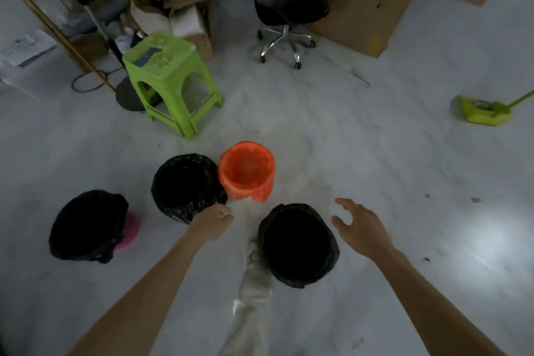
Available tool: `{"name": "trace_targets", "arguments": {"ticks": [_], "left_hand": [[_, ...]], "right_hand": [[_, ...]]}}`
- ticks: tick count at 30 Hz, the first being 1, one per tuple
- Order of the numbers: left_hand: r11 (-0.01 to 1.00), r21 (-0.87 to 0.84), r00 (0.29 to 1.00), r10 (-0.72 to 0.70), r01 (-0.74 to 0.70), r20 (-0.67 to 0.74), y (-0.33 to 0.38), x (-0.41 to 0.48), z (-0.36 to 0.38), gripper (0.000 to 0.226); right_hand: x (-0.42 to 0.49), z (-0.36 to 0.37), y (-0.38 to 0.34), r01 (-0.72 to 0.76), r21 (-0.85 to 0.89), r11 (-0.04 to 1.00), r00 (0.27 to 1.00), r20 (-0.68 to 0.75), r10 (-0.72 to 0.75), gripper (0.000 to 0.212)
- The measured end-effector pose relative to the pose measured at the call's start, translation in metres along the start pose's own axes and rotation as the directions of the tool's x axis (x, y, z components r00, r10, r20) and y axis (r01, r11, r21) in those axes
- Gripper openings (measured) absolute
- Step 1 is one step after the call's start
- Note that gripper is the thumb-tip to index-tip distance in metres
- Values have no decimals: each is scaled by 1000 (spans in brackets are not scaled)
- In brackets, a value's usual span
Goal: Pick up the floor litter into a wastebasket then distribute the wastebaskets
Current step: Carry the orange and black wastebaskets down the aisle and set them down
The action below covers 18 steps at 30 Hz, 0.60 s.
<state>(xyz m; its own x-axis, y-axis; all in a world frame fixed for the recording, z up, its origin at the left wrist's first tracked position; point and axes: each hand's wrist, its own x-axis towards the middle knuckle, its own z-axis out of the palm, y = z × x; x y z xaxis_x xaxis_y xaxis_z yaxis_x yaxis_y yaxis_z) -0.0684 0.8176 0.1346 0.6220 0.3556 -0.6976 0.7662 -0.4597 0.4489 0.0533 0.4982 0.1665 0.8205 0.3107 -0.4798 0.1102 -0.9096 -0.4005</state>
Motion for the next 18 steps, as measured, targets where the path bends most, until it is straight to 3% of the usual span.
{"name": "trace_targets", "arguments": {"ticks": [4,9,14,18], "left_hand": [[995,-56,991,-82,89,106,21,141,13,27],[932,-232,960,-260,278,106,19,299,63,41],[714,-433,831,-516,550,205,-22,418,139,57],[520,-616,774,-581,592,253,-53,478,187,51]], "right_hand": [[113,37,22,-122,22,992,985,122,118,56],[245,118,71,-237,7,971,932,283,225,64],[343,226,137,-224,-128,966,875,411,257,64],[373,299,183,-235,-185,954,825,481,297,47]]}}
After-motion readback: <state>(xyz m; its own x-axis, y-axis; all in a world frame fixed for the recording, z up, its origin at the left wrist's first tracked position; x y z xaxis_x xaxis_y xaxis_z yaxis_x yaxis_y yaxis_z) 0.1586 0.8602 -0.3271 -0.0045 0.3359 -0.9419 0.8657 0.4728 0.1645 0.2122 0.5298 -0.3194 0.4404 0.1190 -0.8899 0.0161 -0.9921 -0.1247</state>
